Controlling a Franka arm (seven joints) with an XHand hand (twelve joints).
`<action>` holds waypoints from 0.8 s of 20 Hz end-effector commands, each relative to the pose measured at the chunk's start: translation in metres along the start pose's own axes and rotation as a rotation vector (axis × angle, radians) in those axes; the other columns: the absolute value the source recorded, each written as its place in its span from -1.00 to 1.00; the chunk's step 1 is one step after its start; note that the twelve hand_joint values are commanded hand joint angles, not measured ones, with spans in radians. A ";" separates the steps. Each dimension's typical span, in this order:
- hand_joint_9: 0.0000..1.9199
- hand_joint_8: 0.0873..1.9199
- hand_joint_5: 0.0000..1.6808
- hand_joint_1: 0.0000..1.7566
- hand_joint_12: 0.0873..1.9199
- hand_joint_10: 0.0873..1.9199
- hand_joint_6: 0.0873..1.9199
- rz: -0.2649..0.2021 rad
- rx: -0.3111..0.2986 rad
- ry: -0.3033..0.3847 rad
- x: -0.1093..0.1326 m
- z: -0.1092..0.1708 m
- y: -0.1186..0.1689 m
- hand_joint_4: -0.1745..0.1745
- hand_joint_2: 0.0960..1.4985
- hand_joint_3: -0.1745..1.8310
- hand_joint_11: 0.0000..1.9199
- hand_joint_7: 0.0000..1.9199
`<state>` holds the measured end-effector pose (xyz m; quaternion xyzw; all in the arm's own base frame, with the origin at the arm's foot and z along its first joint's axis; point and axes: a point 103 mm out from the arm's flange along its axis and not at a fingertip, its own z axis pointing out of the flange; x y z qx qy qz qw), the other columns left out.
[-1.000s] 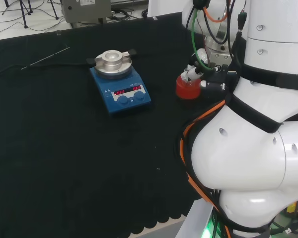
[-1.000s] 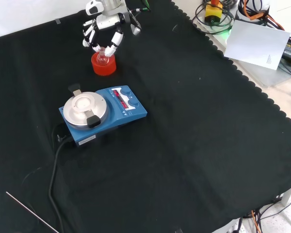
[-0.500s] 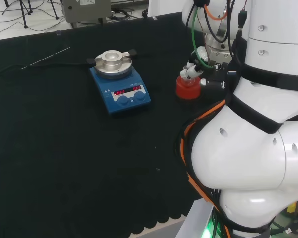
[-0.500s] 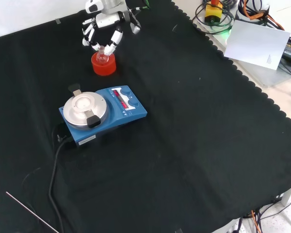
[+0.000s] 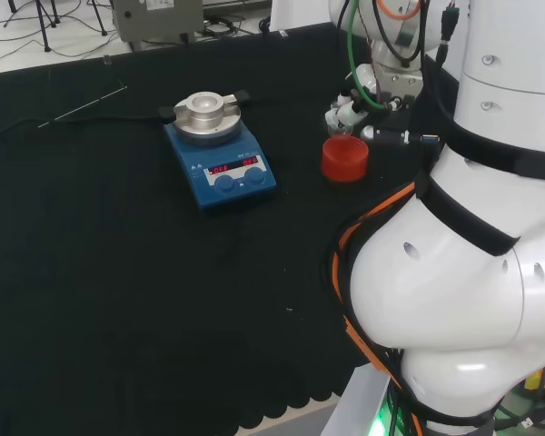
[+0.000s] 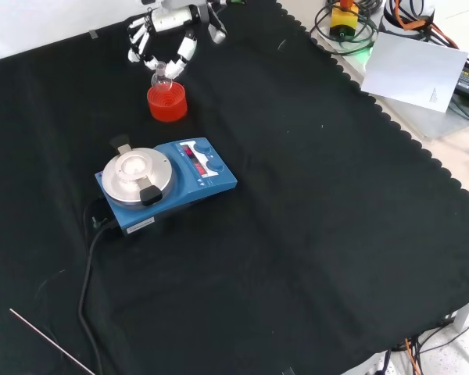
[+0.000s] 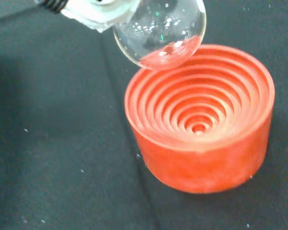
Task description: Pick up the round-bottom flask.
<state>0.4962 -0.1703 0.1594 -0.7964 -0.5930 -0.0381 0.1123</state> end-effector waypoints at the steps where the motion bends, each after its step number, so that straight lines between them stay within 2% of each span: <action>1: -0.39 -0.49 0.11 0.15 0.36 -0.49 0.31 -0.023 -0.001 -0.009 0.017 -0.024 -0.016 0.78 0.00 -0.08 -0.85 -0.46; 11: -0.37 -0.49 0.13 0.16 0.35 -0.49 0.31 -0.069 -0.014 -0.026 0.045 -0.057 -0.033 0.83 -0.05 -0.03 -0.81 -0.45; 16: -0.37 -0.49 0.13 0.16 0.35 -0.49 0.31 -0.091 -0.015 -0.028 0.061 -0.063 -0.040 0.87 -0.06 -0.02 -0.79 -0.44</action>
